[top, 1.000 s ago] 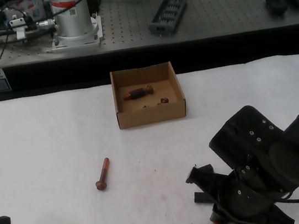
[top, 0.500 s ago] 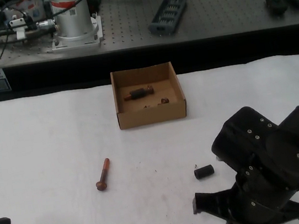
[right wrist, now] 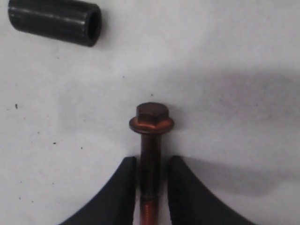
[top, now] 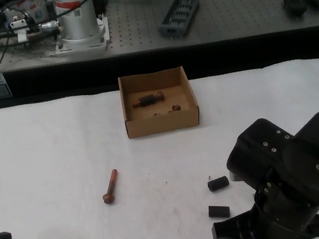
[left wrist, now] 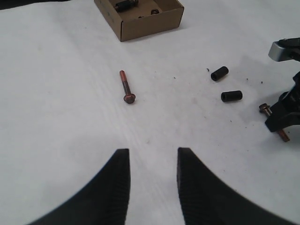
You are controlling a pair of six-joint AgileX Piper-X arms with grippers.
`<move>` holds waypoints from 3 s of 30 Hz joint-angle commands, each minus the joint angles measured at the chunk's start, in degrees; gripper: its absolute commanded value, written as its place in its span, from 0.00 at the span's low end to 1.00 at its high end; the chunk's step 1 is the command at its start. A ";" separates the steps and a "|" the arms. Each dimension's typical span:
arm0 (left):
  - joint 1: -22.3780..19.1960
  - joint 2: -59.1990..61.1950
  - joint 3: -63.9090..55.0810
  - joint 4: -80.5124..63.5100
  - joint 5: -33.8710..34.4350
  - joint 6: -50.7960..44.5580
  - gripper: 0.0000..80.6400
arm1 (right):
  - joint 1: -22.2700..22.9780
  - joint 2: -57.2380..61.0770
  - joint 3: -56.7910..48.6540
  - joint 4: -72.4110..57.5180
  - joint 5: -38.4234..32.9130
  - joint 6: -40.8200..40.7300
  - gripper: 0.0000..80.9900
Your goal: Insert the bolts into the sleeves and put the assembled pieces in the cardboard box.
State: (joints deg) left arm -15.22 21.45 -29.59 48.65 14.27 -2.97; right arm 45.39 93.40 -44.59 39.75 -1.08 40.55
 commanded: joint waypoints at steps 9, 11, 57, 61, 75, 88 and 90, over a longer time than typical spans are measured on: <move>-0.14 0.08 -2.37 -0.67 -0.03 -0.05 0.32 | -0.21 0.83 1.45 3.59 9.08 3.60 0.22; -0.14 0.08 -2.37 -0.67 -0.03 -0.05 0.32 | -0.21 0.83 1.45 3.79 10.02 3.60 0.13; -25.61 71.61 -20.64 -29.92 7.94 49.28 0.39 | -19.42 -32.25 10.59 -23.38 -21.85 -11.89 0.01; -25.61 75.78 -26.53 -27.09 7.81 51.13 0.41 | -19.69 -34.47 10.59 -23.38 -21.72 -12.38 0.01; -28.73 84.43 -33.72 -24.18 6.51 56.96 0.41 | -21.54 -38.12 10.59 -18.37 -21.69 -18.56 0.01; -29.15 88.28 -35.76 -25.07 4.86 58.67 0.41 | -23.41 -40.67 10.59 -17.79 -23.07 -18.73 0.01; -29.25 88.27 -37.09 -25.07 2.70 58.67 0.41 | -23.41 -40.67 10.59 -17.66 -23.09 -19.58 0.01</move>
State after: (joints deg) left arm -44.15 109.34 -64.33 24.56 19.86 55.27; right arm 22.22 53.53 -33.78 22.38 -23.23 21.34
